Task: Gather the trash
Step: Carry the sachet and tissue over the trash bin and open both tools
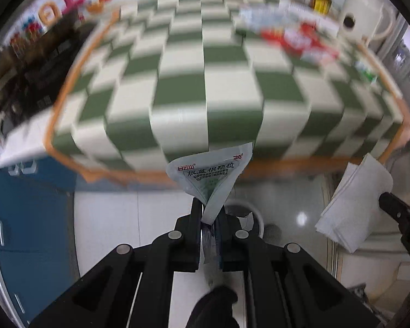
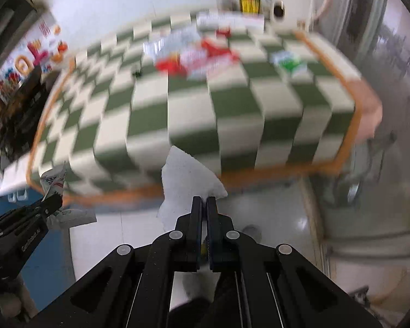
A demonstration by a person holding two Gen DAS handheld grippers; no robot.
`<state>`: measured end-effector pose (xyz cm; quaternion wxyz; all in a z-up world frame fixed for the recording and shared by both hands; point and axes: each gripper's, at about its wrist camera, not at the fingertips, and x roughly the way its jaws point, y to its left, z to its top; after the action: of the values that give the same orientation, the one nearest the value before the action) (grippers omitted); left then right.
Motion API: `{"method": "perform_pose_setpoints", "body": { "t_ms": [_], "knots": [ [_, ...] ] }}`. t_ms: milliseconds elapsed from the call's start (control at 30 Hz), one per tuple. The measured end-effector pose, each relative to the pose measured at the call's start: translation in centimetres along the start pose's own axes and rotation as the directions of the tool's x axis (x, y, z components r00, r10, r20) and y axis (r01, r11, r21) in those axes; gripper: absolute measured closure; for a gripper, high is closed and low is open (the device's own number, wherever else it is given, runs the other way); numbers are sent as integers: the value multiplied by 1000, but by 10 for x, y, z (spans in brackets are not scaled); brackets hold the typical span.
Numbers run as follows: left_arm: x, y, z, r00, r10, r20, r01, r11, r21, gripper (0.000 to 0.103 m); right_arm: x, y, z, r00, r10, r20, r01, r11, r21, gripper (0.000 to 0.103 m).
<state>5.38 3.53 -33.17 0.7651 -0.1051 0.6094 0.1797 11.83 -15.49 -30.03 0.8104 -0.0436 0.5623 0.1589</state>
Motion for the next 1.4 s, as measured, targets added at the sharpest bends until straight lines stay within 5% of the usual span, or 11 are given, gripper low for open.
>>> {"method": "perform_pose_setpoints", "body": {
  "t_ms": [167, 367, 533, 733, 900, 967, 1067, 1100, 1133, 1200, 1400],
  "knots": [
    [90, -1, -30, 989, -27, -143, 24, 999, -24, 97, 76, -7, -55, 988, 9, -152, -5, 1000, 25, 100],
    [246, -2, -64, 945, -122, -303, 82, 987, -140, 97, 219, -25, -113, 956, 16, -293, 0, 999, 54, 100],
    [366, -16, -88, 921, -151, -358, 94, 981, -173, 97, 354, -47, -162, 926, 34, -377, 4, 995, 100, 100],
    [454, -30, -117, 899, -127, -420, 77, 988, -133, 97, 465, -57, -208, 899, 30, -436, 4, 997, 77, 100],
    [467, -27, -127, 895, -127, -427, 77, 988, -132, 89, 513, -51, -230, 870, 28, -492, -9, 999, 41, 98],
    [460, -24, -128, 904, -96, -416, 52, 992, -117, 78, 519, -49, -235, 862, 22, -507, -7, 999, 31, 92],
    [444, -15, -126, 923, -55, -382, 15, 994, -106, 39, 513, -47, -238, 864, 10, -504, 2, 1000, 23, 58],
    [440, -11, -126, 928, -39, -370, 1, 995, -103, 17, 508, -45, -237, 866, 7, -499, 2, 1000, 18, 48],
    [431, -6, -125, 935, -19, -355, -17, 995, -98, 8, 504, -44, -235, 868, 1, -497, 4, 1000, 9, 42],
    [417, 0, -124, 942, 1, -334, -33, 995, -90, 7, 493, -38, -232, 873, -24, -487, 11, 999, -30, 12],
    [366, 7, -122, 957, 82, -280, -105, 992, -68, 7, 455, -36, -215, 890, -60, -451, 24, 996, -86, 0]
  ]
}}
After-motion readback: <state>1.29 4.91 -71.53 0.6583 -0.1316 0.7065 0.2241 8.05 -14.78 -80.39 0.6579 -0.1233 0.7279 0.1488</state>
